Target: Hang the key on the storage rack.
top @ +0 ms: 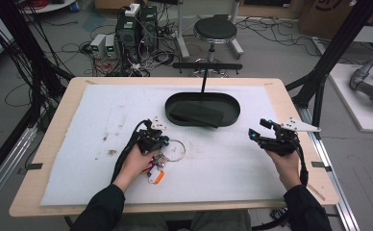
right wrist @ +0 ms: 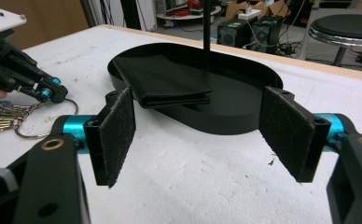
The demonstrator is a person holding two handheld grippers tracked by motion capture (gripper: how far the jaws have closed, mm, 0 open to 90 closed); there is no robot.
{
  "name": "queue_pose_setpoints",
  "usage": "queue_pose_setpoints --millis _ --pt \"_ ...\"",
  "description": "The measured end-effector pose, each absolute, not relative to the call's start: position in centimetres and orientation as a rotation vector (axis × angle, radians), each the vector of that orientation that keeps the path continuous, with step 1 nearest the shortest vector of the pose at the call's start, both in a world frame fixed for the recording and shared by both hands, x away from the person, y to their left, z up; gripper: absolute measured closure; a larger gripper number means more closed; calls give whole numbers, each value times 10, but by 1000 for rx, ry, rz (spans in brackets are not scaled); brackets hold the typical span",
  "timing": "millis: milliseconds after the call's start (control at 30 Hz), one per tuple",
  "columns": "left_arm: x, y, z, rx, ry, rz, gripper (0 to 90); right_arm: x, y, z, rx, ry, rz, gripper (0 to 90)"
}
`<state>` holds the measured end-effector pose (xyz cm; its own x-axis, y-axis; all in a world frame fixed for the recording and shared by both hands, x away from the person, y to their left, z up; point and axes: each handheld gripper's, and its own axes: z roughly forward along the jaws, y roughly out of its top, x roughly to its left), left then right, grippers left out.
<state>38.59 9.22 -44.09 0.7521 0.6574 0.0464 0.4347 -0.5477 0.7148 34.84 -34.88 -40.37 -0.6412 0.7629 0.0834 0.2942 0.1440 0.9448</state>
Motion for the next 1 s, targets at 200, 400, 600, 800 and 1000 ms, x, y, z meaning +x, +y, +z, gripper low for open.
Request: queue_pose_setpoints --millis 200,400,600,800,1000 --pt "380 104 -425 2121 794 427 862 348 -350 -403 1016 2004 1509 279" --pt "369 112 -411 2036 752 463 863 348 -349 -404 1017 2011 1502 279" --pt "354 111 -400 2005 672 446 863 347 -348 -403 1011 2011 1497 279" --pt "338 111 -400 1979 603 425 860 347 -348 -403 1021 1997 1522 279" --pt "336 111 -405 2011 581 383 842 348 -346 -403 1016 2005 1513 280"
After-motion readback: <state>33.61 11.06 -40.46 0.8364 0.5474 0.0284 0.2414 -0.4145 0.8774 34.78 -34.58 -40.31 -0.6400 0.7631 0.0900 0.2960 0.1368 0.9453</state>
